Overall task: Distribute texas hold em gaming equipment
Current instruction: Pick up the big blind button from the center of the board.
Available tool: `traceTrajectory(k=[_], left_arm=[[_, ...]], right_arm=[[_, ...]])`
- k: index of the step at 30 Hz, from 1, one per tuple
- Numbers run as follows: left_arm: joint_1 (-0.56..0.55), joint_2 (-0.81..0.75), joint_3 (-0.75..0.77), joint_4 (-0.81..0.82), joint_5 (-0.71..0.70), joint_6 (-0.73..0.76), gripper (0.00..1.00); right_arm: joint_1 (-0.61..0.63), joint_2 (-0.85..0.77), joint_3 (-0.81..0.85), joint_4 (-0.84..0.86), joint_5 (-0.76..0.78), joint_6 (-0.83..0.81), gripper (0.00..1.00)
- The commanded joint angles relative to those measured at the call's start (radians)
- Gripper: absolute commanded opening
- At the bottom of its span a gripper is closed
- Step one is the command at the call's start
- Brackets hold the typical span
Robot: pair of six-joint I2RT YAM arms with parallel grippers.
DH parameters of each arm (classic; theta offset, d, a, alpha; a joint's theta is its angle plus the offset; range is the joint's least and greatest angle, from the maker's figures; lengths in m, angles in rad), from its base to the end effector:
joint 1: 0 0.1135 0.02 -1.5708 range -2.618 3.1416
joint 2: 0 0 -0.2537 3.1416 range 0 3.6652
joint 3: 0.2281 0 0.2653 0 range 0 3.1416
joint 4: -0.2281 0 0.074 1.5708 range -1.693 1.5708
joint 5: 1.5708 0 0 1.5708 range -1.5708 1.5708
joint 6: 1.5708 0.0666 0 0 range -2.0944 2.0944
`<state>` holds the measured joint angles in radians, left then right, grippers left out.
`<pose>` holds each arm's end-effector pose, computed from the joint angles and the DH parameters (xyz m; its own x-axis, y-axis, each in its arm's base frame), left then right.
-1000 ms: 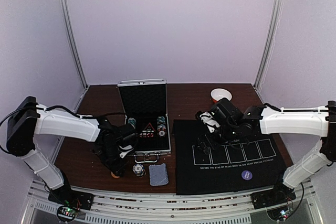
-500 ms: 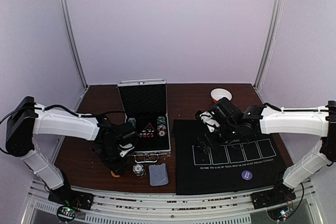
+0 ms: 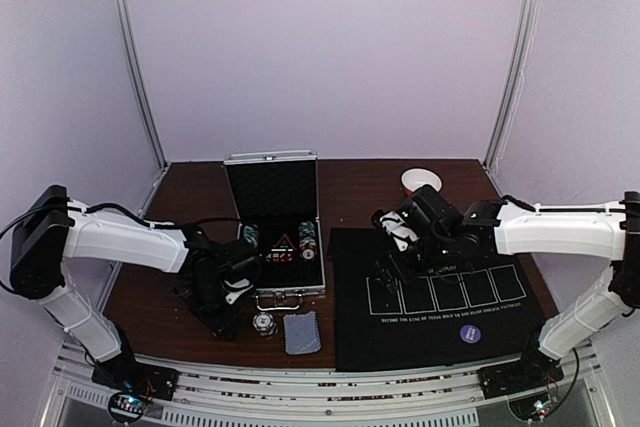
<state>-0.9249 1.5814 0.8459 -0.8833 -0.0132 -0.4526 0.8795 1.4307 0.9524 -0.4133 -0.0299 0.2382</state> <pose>0.1499 -0.1974 0.0978 -0.8900 0.4544 0.0374 0.4555 0.8896 0.0328 0.2088 0.2554 0.1897 -0.6666 -0.4356 -0.6049 -0.6429 0.7466 0.1708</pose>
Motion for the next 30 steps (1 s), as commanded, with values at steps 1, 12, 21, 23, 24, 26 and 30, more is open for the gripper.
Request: traceTrajectory(k=[1,12,21,23,24,26,30], left_arm=[[0.001,0.001,-0.024,0.039,0.022,-0.005,0.65],[0.001,-0.008,-0.044,0.098,0.039,0.030,0.57],[0.001,-0.036,-0.056,0.116,0.063,0.034,0.52],[0.001,-0.047,-0.067,0.121,0.078,0.035,0.52],[0.000,-0.052,-0.072,0.121,0.082,0.035,0.52],[-0.003,-0.063,-0.080,0.120,0.094,0.033,0.51],[-0.015,-0.084,-0.100,0.120,0.106,0.014,0.51]], right_arm=[[0.005,-0.003,0.017,-0.011,0.004,-0.005,0.96],[0.005,-0.001,0.014,-0.009,0.004,0.001,0.96],[0.006,0.005,0.015,-0.008,0.001,0.001,0.96],[0.005,0.005,0.014,-0.010,0.001,0.003,0.96],[0.005,0.004,0.013,-0.010,0.001,0.004,0.96],[0.005,0.004,0.013,-0.011,-0.001,0.007,0.96],[0.005,-0.005,0.007,-0.004,-0.001,0.017,0.96]])
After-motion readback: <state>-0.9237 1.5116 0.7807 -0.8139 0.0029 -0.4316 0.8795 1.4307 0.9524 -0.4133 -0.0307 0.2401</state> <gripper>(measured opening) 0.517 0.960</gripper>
